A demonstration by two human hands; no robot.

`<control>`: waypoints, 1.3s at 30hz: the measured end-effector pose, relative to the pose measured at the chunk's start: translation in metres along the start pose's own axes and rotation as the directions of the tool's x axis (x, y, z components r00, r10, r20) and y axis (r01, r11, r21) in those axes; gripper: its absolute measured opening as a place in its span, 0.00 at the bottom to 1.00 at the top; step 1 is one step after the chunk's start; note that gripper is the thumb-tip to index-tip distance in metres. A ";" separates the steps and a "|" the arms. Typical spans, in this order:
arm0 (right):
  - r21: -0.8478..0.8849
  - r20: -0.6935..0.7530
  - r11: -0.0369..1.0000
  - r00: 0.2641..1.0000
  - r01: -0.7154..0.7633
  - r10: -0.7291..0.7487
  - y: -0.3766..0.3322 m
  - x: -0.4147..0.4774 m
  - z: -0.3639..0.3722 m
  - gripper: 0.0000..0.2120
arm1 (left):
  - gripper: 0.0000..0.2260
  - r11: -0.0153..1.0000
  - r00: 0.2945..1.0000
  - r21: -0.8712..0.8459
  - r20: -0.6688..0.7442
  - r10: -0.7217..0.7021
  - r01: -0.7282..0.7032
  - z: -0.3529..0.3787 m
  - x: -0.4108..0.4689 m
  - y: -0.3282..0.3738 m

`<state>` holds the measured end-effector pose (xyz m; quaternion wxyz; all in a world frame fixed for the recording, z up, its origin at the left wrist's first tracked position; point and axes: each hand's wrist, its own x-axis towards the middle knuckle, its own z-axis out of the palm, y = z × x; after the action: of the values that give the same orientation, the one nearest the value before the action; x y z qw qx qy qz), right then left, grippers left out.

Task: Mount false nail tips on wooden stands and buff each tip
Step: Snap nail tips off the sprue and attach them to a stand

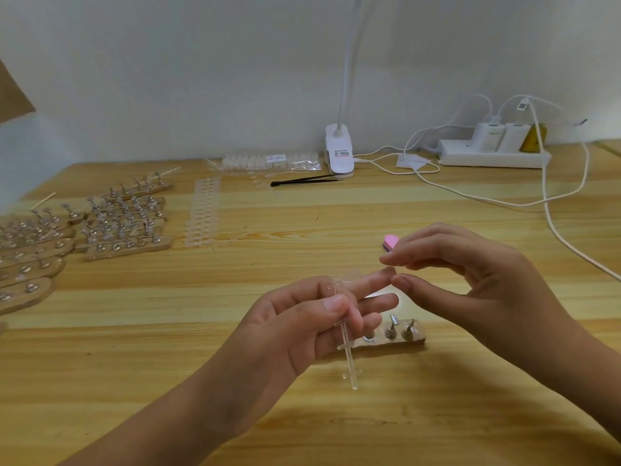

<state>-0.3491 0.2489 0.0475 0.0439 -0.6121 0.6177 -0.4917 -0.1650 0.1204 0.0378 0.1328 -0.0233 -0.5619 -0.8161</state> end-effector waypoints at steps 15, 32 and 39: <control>-0.291 0.455 0.905 0.877 0.311 -0.155 0.016 0.003 -0.020 0.07 | 0.10 0.996 0.895 0.017 -0.439 0.083 -0.084 -0.007 0.002 0.007; -0.172 0.417 0.981 0.909 0.086 -0.007 0.016 0.004 -0.016 0.06 | 0.08 0.978 0.914 0.203 -0.387 0.123 -0.045 -0.008 0.001 0.002; 0.276 0.131 0.949 0.984 -0.150 0.118 -0.003 0.003 -0.005 0.12 | 0.05 0.725 0.903 0.688 -0.287 0.320 -0.038 0.004 -0.005 -0.005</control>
<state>-0.3508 0.2502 0.0534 0.1995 -0.5828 0.5773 -0.5359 -0.1616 0.1265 0.0342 0.3198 0.1316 -0.7734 -0.5312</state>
